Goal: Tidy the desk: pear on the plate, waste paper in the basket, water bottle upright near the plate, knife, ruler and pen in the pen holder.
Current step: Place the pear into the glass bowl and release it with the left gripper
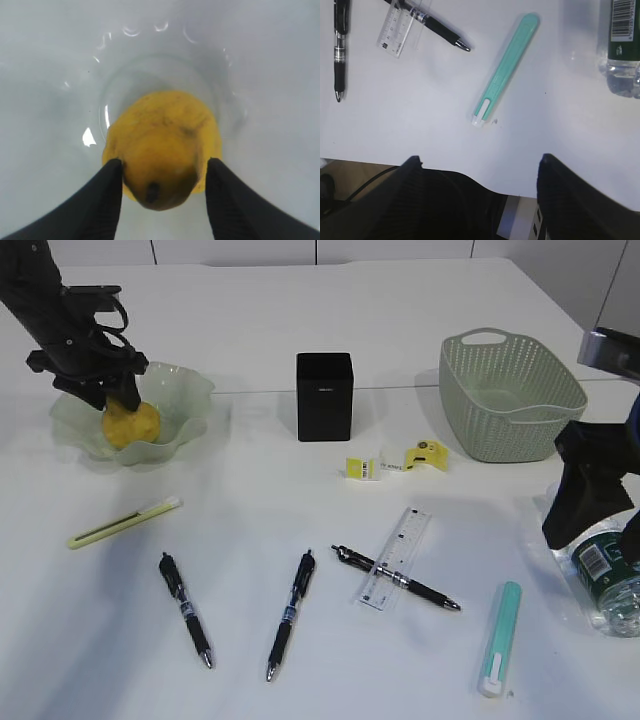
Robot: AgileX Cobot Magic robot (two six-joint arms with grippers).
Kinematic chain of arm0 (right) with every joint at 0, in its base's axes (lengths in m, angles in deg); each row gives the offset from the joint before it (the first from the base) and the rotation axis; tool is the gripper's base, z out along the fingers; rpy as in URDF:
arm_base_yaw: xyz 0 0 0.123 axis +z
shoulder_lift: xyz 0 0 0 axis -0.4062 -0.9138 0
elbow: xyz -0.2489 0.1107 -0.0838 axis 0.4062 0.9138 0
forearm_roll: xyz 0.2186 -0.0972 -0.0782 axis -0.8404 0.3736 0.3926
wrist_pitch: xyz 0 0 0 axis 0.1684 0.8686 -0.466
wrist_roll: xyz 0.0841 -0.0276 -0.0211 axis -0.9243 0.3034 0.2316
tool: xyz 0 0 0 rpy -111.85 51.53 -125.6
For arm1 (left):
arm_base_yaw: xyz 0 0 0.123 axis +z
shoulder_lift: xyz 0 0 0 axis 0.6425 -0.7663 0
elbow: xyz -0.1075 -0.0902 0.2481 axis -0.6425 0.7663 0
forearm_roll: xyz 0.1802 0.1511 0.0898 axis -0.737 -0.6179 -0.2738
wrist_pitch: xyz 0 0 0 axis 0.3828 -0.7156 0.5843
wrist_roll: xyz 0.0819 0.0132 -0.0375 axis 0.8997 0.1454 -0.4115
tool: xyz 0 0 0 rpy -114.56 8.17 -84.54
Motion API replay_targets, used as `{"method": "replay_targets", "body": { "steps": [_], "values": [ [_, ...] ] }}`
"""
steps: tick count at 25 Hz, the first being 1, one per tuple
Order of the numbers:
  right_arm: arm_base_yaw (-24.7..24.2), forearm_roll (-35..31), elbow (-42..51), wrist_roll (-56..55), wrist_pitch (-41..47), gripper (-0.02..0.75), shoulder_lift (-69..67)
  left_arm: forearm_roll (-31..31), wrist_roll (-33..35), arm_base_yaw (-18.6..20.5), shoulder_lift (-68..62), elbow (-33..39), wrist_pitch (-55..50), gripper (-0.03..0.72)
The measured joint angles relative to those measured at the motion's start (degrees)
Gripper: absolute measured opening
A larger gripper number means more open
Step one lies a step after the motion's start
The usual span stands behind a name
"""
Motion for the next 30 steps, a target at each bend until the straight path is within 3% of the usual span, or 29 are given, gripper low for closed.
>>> {"method": "replay_targets", "body": {
  "steps": [23, 30],
  "values": [
    [0.0, 0.0, 0.0, -0.13, 0.0, 0.551, 0.0, 0.34, 0.0, 0.67, 2.4, -0.73, -1.47, 0.382],
    [0.0, 0.0, 0.0, -0.13, 0.0, 0.552, 0.0, -3.15, 0.0, 0.87, 6.06, -0.73, -4.94, 0.382]
  ]
}}
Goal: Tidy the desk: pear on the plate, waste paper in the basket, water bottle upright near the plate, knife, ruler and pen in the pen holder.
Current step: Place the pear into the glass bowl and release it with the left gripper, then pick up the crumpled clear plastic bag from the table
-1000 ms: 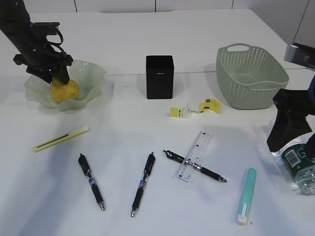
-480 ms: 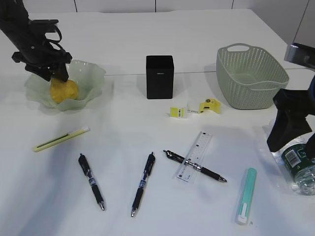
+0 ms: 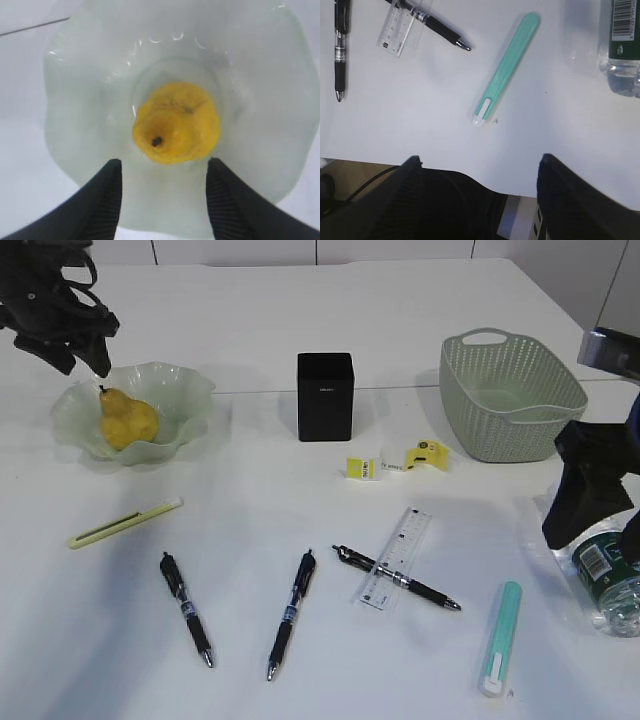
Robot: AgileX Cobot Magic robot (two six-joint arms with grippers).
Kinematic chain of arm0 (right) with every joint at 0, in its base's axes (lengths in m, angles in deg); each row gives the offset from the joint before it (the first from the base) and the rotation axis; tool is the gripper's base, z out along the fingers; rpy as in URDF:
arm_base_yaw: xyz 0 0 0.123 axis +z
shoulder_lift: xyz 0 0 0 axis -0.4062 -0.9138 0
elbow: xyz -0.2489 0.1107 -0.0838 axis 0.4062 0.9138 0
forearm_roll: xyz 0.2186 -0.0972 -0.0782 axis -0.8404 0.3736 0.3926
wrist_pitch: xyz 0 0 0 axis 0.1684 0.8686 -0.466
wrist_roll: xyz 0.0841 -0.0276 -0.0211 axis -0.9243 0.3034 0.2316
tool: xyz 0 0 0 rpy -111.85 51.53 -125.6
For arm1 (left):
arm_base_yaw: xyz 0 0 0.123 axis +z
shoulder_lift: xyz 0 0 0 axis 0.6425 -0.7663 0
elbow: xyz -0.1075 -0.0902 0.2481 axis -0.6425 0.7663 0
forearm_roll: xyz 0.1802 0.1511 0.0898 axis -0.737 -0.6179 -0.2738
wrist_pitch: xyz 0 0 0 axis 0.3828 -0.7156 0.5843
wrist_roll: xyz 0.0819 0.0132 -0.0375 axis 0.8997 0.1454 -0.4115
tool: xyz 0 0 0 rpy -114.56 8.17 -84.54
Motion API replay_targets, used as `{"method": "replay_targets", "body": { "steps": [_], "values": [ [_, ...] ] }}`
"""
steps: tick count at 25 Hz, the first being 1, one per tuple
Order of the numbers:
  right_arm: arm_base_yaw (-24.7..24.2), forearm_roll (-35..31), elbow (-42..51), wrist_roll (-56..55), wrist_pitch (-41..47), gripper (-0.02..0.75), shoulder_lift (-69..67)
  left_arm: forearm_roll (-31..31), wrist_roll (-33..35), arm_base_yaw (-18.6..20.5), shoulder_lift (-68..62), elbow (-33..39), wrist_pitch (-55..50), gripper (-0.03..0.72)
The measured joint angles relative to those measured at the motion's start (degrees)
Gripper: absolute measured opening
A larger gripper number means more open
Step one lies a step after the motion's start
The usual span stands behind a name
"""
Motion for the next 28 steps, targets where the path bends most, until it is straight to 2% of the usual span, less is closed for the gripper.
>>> {"method": "replay_targets", "body": {
  "steps": [7, 28],
  "values": [
    [0.0, 0.0, 0.0, 0.0, 0.0, 0.551, 0.0, -1.78, 0.0, 0.0, 3.58, 0.0, -3.37, 0.382],
    [0.0, 0.0, 0.0, 0.0, 0.0, 0.552, 0.0, -1.78, -1.35, 0.0, 8.08, 0.0, -3.74, 0.375]
  ]
}}
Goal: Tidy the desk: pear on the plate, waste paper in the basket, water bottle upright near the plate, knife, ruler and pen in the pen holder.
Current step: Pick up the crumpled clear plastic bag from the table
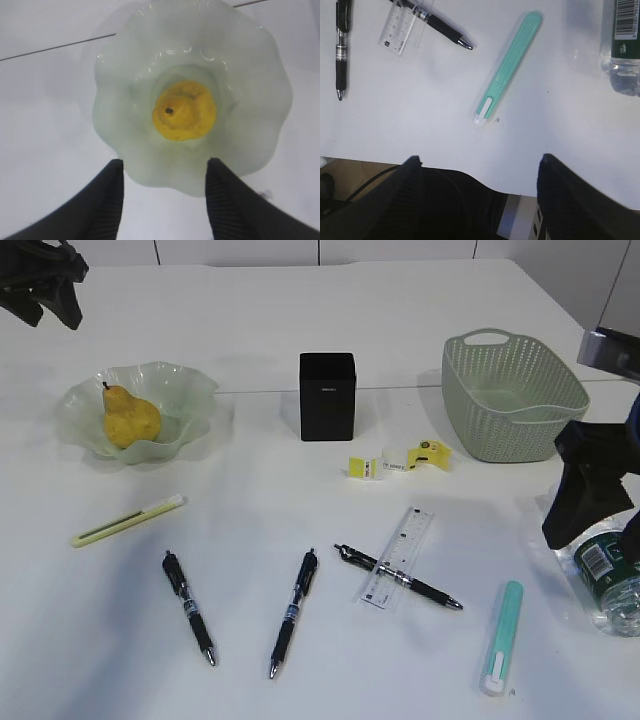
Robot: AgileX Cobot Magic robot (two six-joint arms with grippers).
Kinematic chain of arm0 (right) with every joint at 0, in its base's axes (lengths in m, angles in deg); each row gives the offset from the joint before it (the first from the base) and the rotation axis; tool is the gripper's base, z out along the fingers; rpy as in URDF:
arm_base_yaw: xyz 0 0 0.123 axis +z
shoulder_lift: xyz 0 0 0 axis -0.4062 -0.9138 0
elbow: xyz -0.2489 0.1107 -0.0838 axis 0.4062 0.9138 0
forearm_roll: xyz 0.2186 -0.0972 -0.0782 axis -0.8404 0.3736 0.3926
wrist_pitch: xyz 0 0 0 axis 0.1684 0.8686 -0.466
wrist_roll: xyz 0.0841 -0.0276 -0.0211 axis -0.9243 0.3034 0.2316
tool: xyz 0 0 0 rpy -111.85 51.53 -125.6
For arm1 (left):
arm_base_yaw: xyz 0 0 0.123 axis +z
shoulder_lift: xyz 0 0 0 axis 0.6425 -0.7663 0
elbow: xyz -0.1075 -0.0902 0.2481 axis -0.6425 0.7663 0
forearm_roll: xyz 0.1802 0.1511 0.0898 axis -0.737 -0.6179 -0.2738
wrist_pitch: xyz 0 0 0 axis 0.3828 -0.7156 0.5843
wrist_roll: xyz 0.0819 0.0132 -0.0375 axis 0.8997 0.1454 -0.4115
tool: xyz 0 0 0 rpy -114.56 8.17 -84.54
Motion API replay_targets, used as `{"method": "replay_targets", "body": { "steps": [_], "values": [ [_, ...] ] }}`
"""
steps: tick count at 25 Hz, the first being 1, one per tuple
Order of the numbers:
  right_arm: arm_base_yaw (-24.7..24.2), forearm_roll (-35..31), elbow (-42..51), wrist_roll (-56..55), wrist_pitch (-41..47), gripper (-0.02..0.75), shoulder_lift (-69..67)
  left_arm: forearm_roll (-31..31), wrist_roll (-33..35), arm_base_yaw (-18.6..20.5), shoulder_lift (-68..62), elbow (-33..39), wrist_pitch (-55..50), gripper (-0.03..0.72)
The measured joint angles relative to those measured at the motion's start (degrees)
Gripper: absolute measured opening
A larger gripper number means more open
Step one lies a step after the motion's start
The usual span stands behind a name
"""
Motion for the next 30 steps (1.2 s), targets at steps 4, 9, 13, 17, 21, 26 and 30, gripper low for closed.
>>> {"method": "replay_targets", "body": {
  "steps": [4, 9, 13, 17, 21, 26, 30],
  "values": [
    [0.0, 0.0, 0.0, 0.0, 0.0, 0.552, 0.0, 0.0, -0.67, 0.0, 0.0, 0.0, -0.1, 0.355],
    [0.0, 0.0, 0.0, 0.0, 0.0, 0.552, 0.0, 0.0, -1.02, 0.0, 0.0, 0.0, 4.3, 0.338],
    [0.0, 0.0, 0.0, 0.0, 0.0, 0.552, 0.0, 0.0, -1.02, 0.0, 0.0, 0.0, 9.61, 0.33],
    [0.0, 0.0, 0.0, 0.0, 0.0, 0.552, 0.0, 1.32, -1.02, 0.0, 0.26, 3.1, 16.83, 0.329],
    [0.0, 0.0, 0.0, 0.0, 0.0, 0.552, 0.0, 2.62, -1.04, 0.0, 2.04, 12.64, 25.31, 0.329],
    [0.0, 0.0, 0.0, 0.0, 0.0, 0.552, 0.0, 2.73, -1.04, 0.0, 12.13, 33.78, 45.23, 0.314],
    [0.0, 0.0, 0.0, 0.0, 0.0, 0.552, 0.0, 2.73, -1.04, 0.0, 21.97, 47.58, 57.3, 0.31]
  ]
}}
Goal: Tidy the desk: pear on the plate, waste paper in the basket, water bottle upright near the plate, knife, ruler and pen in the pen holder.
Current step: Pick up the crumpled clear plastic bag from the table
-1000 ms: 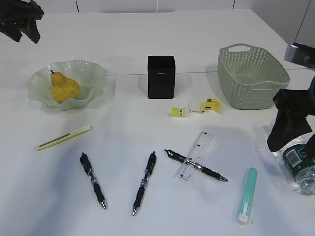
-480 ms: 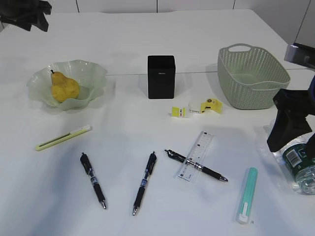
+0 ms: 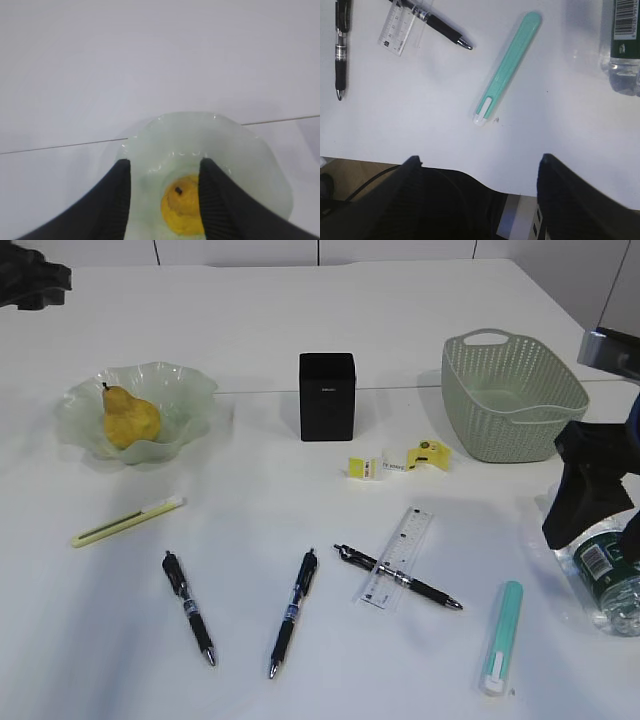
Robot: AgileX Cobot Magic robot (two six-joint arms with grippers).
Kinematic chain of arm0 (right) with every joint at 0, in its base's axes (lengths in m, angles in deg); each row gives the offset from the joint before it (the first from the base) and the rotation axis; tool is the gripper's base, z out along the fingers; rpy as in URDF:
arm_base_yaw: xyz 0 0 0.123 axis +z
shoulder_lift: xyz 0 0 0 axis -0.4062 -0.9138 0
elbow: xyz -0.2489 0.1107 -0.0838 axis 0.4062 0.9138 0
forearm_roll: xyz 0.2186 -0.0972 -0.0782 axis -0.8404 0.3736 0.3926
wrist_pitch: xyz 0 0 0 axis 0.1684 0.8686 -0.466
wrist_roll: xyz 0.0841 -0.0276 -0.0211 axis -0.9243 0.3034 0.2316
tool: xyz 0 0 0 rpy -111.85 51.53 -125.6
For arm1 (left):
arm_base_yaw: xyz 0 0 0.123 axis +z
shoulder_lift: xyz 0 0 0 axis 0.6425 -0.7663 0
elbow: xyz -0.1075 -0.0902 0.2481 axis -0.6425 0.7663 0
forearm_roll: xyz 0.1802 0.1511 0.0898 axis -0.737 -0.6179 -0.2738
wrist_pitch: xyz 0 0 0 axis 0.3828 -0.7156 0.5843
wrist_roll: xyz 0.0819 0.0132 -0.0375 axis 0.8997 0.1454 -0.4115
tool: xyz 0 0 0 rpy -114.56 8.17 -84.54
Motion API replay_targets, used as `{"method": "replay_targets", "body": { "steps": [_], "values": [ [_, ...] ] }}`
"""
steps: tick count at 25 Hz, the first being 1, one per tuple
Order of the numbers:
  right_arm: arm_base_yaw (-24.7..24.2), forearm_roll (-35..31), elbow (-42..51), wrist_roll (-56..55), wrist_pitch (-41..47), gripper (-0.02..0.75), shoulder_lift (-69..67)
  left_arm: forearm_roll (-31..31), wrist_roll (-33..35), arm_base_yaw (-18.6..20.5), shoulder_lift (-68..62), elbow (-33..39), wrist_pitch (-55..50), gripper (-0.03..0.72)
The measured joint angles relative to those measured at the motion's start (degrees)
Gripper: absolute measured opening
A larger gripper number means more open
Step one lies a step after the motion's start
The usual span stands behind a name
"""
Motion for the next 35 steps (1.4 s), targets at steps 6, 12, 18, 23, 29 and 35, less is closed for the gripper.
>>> {"method": "replay_targets", "body": {
  "steps": [6, 12, 18, 23, 29, 35],
  "values": [
    [0.0, 0.0, 0.0, 0.0, 0.0, 0.551, 0.0, -0.79, -0.1, 0.0, 7.25, 13.21, 5.03, 0.309],
    [0.0, 0.0, 0.0, 0.0, 0.0, 0.551, 0.0, -2.34, -0.1, 0.0, 16.51, 25.74, 11.34, 0.309],
    [0.0, 0.0, 0.0, 0.0, 0.0, 0.551, 0.0, -2.55, -0.1, 0.0, 26.95, 34.11, 11.51, 0.289],
    [0.0, 0.0, 0.0, 0.0, 0.0, 0.551, 0.0, -2.77, -0.1, 0.0, 33.66, 38.36, 7.07, 0.272],
    [0.0, 0.0, 0.0, 0.0, 0.0, 0.551, 0.0, -2.44, -0.1, 0.0, 40.13, 42.28, 2.67, 0.267],
    [0.0, 0.0, 0.0, 0.0, 0.0, 0.551, 0.0, -2.39, -0.1, 0.0, 46.89, 46.32, 2.13, 0.266]
  ]
}}
